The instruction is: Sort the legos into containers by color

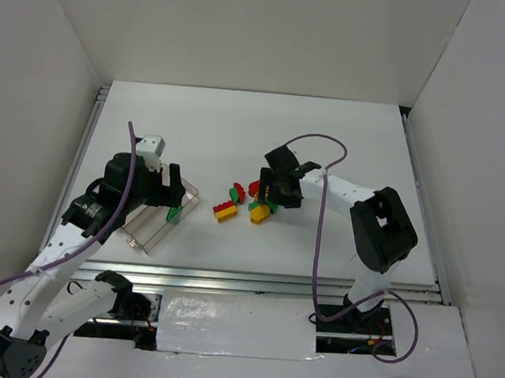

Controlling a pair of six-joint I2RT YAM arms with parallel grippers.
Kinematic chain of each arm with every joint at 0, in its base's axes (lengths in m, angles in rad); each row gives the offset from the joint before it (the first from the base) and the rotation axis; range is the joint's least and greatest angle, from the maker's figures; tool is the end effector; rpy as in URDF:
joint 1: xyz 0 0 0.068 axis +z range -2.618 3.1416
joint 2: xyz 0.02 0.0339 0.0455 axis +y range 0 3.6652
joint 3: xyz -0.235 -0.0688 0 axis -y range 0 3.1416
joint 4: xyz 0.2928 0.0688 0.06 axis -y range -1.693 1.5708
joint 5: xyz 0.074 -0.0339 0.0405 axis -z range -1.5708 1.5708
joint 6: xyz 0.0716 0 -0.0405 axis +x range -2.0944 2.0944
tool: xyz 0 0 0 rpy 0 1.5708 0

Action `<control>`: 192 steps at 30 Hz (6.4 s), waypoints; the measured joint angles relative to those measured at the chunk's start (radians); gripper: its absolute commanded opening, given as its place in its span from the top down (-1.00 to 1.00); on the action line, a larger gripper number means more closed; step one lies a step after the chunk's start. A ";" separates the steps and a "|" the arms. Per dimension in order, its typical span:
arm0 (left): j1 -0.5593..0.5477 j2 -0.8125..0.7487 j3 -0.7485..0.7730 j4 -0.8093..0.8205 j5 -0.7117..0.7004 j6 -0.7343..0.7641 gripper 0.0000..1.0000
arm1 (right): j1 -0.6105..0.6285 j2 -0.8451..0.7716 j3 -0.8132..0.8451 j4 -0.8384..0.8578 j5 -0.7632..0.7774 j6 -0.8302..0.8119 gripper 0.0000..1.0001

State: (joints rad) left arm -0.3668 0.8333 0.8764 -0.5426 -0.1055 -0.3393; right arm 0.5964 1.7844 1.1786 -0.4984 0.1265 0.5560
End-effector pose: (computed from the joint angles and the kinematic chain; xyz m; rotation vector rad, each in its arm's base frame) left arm 0.2635 -0.0932 0.2904 -0.0366 2.0830 -0.3242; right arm 0.3442 0.2228 0.0962 -0.0138 2.6758 0.2043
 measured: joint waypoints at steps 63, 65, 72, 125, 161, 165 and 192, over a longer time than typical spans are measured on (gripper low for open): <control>0.000 0.018 0.000 0.000 0.035 0.003 -0.99 | -0.046 0.004 -0.064 0.084 -0.025 0.051 0.77; 0.000 0.018 0.000 0.000 0.035 0.003 -0.99 | -0.047 -0.004 -0.076 0.085 -0.010 0.057 1.00; 0.000 0.018 0.000 0.000 0.036 0.003 -0.99 | -0.047 -0.023 -0.089 0.060 0.037 0.068 1.00; 0.038 -0.355 -0.015 -0.065 -0.540 -0.160 -0.99 | 0.315 0.103 0.218 0.338 -0.102 0.256 -0.46; 0.038 -0.253 -0.018 -0.032 -0.417 -0.108 -0.99 | 0.177 0.273 0.404 -0.063 0.056 -0.149 -0.48; 0.038 -0.253 -0.018 -0.032 -0.413 -0.107 -0.99 | 0.196 0.273 0.404 -0.063 0.076 -0.148 -0.48; 0.038 -0.253 -0.020 -0.031 -0.404 -0.105 -0.99 | 0.210 0.388 0.478 -0.097 0.098 -0.125 -0.06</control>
State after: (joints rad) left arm -0.3286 0.5808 0.8562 -0.5739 -0.5098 -0.4442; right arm 0.8062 2.1719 1.6562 -0.5949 0.2245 0.4309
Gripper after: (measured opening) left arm 0.994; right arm 0.595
